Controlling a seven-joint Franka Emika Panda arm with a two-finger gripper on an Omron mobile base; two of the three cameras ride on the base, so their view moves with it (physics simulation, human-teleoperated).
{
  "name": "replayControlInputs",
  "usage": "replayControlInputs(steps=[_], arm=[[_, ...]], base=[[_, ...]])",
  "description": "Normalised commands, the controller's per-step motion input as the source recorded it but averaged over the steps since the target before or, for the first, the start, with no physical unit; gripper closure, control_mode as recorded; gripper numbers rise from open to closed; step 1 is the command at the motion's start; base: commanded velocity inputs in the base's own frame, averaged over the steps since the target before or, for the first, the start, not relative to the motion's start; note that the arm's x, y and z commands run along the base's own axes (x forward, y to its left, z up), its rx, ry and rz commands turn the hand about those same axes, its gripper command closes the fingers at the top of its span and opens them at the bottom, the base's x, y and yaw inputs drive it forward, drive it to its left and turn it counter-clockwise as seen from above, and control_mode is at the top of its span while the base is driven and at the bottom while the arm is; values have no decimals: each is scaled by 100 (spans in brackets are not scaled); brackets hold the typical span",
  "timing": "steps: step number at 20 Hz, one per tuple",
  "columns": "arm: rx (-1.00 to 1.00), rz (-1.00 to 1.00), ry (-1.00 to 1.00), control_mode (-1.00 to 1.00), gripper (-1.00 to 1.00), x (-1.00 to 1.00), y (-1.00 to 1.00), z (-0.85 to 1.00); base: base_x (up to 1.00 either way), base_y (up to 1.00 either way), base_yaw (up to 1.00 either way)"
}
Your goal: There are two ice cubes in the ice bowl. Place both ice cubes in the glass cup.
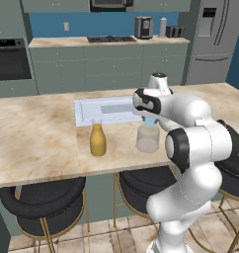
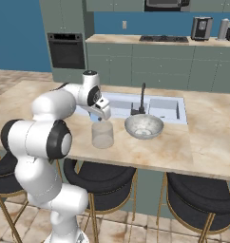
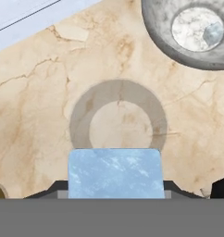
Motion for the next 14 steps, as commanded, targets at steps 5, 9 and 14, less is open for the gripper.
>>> replayControlInputs(steps=[5,9,14], arm=[[-4,0,0,-100,100,18,1,-21],[-2,0,0,-100,100,22,0,-9],[0,0,0,-100,100,7,0,-14]], base=[[0,0,0],[0,0,0],[0,0,0]])
